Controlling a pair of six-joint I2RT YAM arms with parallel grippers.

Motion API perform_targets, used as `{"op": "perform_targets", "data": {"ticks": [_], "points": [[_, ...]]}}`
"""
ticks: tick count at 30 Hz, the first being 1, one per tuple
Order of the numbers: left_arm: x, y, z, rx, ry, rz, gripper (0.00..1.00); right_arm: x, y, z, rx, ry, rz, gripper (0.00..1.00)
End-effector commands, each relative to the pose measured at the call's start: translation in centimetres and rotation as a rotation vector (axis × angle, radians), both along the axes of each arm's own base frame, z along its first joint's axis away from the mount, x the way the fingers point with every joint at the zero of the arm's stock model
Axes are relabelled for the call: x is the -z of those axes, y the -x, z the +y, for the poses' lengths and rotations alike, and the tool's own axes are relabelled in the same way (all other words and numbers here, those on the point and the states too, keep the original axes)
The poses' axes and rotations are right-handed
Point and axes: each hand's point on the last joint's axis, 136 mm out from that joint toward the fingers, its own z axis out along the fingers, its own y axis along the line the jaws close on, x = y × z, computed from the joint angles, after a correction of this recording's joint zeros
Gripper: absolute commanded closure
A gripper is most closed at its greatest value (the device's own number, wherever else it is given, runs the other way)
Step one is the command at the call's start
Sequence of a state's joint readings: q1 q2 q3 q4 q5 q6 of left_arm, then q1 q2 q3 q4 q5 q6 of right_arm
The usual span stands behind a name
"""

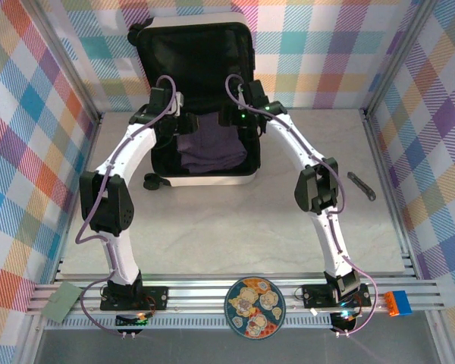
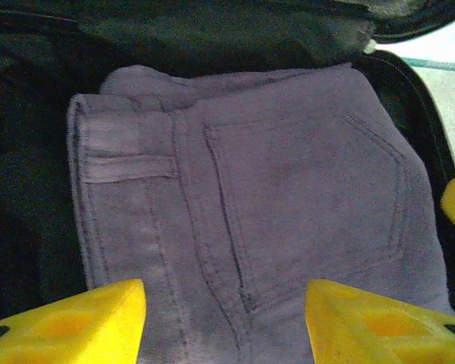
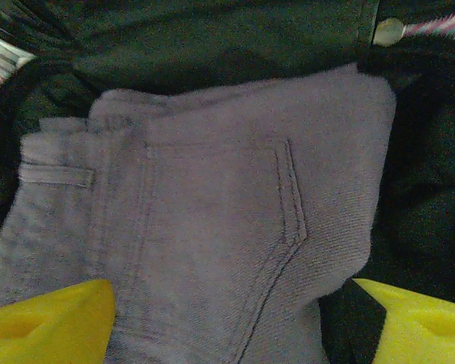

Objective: Pack the luggage

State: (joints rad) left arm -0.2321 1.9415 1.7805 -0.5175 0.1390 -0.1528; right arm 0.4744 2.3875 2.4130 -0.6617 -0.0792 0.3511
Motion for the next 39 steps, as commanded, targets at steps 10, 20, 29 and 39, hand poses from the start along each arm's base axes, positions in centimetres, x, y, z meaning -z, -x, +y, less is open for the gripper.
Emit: {"op": "perform_targets", "data": {"ticks": [10,20,29,39], "points": [[1.8,0.2,-2.7,0.027,0.022,0.025,0.43,-2.6,2.6,3.4,-0.187,-0.126,-0.011,0.34],[6.2,0.2,-1.7,-0.026,0.001,0.104,0.43,1.4,2.2,4.0,-0.194,-0.133,0.068,0.46],[8.8,0.5,-0.4,-0.061,-0.016,0.150,0.44,7.1,0.4,2.2,-0.095,-0.117,0.173,0.46],[11.4,0.8,1.2,-0.088,-0.042,0.204,0.44,12.5,-0.1,-0.8,0.024,-0.079,0.269,0.45]]}}
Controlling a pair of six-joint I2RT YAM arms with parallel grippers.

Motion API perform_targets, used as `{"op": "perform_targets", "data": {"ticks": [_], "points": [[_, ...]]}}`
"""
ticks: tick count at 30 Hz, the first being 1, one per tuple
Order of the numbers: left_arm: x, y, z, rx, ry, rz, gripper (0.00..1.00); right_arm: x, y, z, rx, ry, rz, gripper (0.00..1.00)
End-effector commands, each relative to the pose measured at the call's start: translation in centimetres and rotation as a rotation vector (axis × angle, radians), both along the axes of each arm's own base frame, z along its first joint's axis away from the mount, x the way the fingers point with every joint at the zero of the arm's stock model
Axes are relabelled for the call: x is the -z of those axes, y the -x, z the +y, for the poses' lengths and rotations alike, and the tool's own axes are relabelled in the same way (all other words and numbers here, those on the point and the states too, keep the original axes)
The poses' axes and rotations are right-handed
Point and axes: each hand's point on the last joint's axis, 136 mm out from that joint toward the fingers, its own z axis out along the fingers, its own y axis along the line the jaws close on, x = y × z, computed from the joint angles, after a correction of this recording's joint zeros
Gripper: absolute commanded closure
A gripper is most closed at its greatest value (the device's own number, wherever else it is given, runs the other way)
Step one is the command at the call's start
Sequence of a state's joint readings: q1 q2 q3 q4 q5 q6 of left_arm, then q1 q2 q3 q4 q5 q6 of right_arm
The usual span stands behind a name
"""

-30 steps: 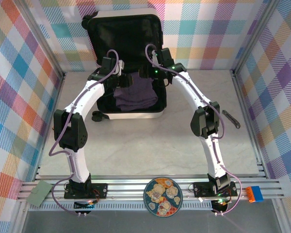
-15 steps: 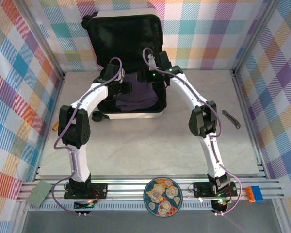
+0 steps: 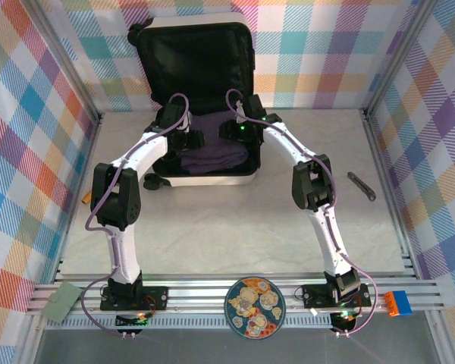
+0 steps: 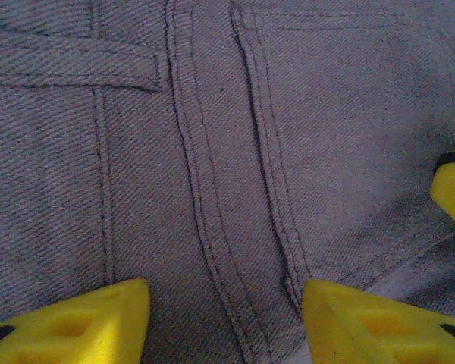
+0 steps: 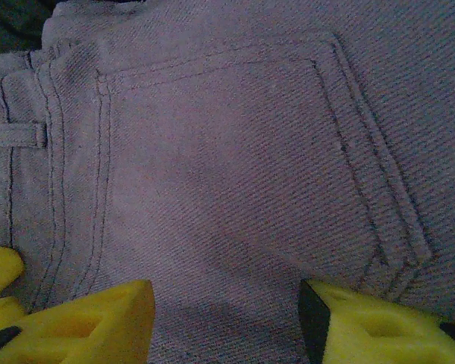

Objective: Pack the luggage

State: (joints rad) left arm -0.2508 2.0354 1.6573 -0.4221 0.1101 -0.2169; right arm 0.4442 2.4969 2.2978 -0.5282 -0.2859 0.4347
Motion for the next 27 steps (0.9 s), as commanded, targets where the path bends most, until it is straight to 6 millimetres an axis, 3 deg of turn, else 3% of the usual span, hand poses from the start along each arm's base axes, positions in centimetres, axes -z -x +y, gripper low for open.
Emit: {"op": "perform_targets", "data": {"ticks": [1,5,8,16,19,27], "points": [[3.1,0.6,1.8,-0.040,-0.034,0.078,0.44,4.0,-0.2,-2.5,0.078,0.062,0.085,0.45],[3.4,0.5,2.0,-0.045,-0.035,0.089,0.45,4.0,-0.1,-2.4,0.069,0.059,0.086,0.45],[2.6,0.3,1.8,-0.041,-0.025,0.074,0.45,2.9,0.0,-2.1,0.043,0.039,0.064,0.44],[-1.8,0.4,1.3,-0.017,0.015,-0.003,0.45,-3.3,1.4,-2.0,-0.009,-0.009,-0.050,0.44],[-2.8,0.7,1.1,-0.009,0.030,-0.018,0.45,-4.6,2.4,-1.8,-0.026,-0.018,-0.074,0.44],[-3.0,1.7,0.9,0.003,0.052,-0.017,0.45,-5.0,4.8,-0.9,-0.067,-0.028,-0.083,0.43]]}}
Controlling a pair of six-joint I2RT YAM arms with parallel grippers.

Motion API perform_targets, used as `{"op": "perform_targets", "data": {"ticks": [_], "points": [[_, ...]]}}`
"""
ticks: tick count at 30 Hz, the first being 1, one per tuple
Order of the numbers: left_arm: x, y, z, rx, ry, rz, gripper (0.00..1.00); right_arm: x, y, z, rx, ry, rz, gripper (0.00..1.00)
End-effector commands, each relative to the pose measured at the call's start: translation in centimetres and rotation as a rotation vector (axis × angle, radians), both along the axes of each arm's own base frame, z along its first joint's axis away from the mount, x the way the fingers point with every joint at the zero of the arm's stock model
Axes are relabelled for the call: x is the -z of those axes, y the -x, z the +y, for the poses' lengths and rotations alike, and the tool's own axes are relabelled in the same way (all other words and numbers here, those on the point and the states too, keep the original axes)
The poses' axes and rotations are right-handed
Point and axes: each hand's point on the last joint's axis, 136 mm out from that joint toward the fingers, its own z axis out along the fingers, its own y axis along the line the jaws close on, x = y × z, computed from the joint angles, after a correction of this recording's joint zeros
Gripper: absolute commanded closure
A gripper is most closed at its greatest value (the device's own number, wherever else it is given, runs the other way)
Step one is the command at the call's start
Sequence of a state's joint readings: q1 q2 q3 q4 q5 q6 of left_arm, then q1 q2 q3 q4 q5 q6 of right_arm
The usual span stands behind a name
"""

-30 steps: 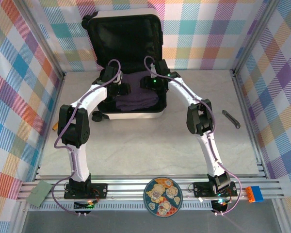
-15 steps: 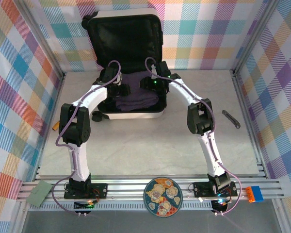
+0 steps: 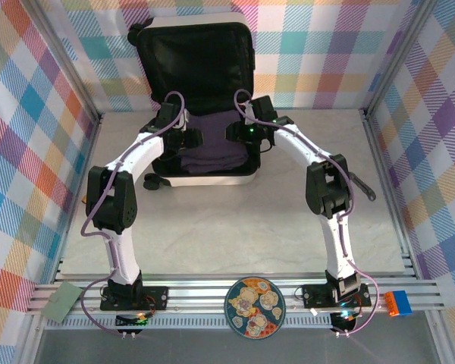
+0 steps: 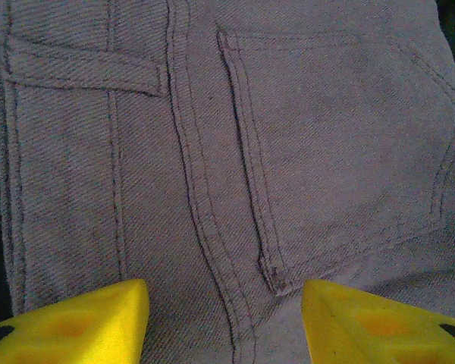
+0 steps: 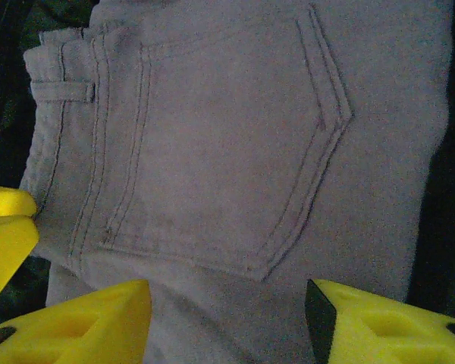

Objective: Pack the luggage

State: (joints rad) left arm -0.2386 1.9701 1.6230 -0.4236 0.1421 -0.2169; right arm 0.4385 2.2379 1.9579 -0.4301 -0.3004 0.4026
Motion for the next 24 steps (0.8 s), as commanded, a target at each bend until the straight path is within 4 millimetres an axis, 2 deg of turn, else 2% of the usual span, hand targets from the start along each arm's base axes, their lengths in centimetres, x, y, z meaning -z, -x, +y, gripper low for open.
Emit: {"op": "perform_targets", "data": {"ticks": [1,13,15,18,24], "points": [[-0.9,0.9,0.6,-0.006,0.018,0.008,0.45,-1.5,1.1,1.3,-0.049,-0.022,-0.046,0.43],[-1.3,2.1,0.9,-0.003,0.012,0.005,0.46,3.9,3.4,2.4,-0.065,-0.028,0.069,0.43],[-1.4,2.3,1.0,-0.003,0.012,0.002,0.46,3.8,3.6,2.4,-0.068,-0.029,0.067,0.43],[-2.0,2.7,1.2,-0.005,0.006,-0.005,0.46,2.5,3.7,2.2,-0.071,-0.029,0.040,0.43],[-4.1,3.5,1.9,-0.022,-0.010,-0.047,0.46,-1.1,3.6,1.7,-0.070,-0.025,-0.050,0.42]]}}
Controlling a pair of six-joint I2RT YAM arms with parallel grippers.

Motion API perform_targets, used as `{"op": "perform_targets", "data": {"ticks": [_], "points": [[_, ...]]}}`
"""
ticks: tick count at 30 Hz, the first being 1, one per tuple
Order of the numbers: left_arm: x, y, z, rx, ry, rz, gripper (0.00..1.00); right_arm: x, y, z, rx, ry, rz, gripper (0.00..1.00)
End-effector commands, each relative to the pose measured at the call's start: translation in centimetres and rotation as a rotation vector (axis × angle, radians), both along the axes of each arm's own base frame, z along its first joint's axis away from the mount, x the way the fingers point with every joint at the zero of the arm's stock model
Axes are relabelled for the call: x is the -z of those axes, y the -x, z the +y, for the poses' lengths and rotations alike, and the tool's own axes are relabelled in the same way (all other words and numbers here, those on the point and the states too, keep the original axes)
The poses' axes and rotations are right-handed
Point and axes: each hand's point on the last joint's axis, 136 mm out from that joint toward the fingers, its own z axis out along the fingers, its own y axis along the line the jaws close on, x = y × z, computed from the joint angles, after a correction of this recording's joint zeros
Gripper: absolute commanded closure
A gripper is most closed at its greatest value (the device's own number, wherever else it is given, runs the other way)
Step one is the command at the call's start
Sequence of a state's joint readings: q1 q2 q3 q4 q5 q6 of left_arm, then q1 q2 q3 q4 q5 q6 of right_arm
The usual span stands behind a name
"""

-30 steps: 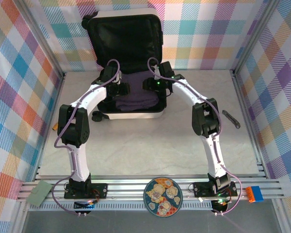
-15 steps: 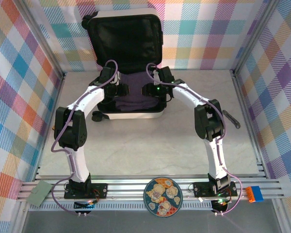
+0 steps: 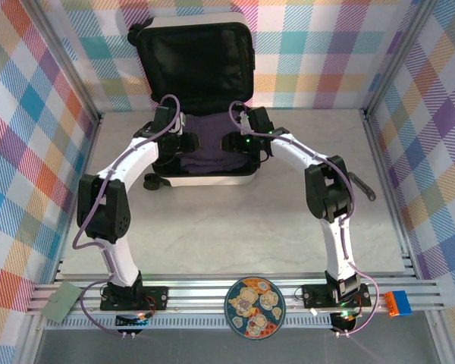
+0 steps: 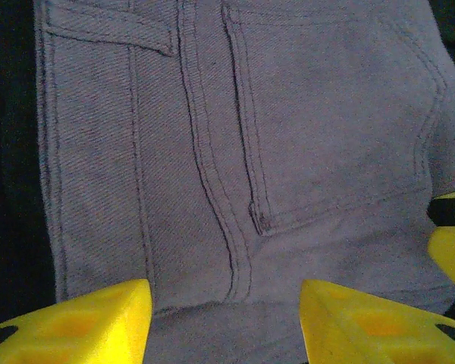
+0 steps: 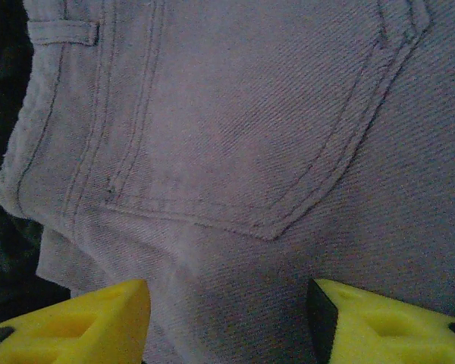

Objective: Pack the luggage

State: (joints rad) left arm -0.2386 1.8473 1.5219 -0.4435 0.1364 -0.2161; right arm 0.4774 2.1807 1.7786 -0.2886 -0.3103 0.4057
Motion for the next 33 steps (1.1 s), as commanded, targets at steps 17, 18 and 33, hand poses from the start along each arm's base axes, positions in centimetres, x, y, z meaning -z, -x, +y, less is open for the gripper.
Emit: {"op": "perform_targets", "data": {"ticks": [17,18,33], "points": [[-3.9,7.1,5.6,-0.156,-0.109,-0.094,0.45,-15.6,-5.6,-4.3,0.119,0.128,-0.423,0.37],[-3.8,7.5,6.3,-0.172,-0.142,-0.089,0.45,-16.5,-6.2,-4.5,0.123,0.135,-0.448,0.37],[-2.5,11.9,9.4,-0.242,-0.229,-0.053,0.48,-22.7,-13.4,-7.5,0.239,0.167,-0.769,0.25]]}}
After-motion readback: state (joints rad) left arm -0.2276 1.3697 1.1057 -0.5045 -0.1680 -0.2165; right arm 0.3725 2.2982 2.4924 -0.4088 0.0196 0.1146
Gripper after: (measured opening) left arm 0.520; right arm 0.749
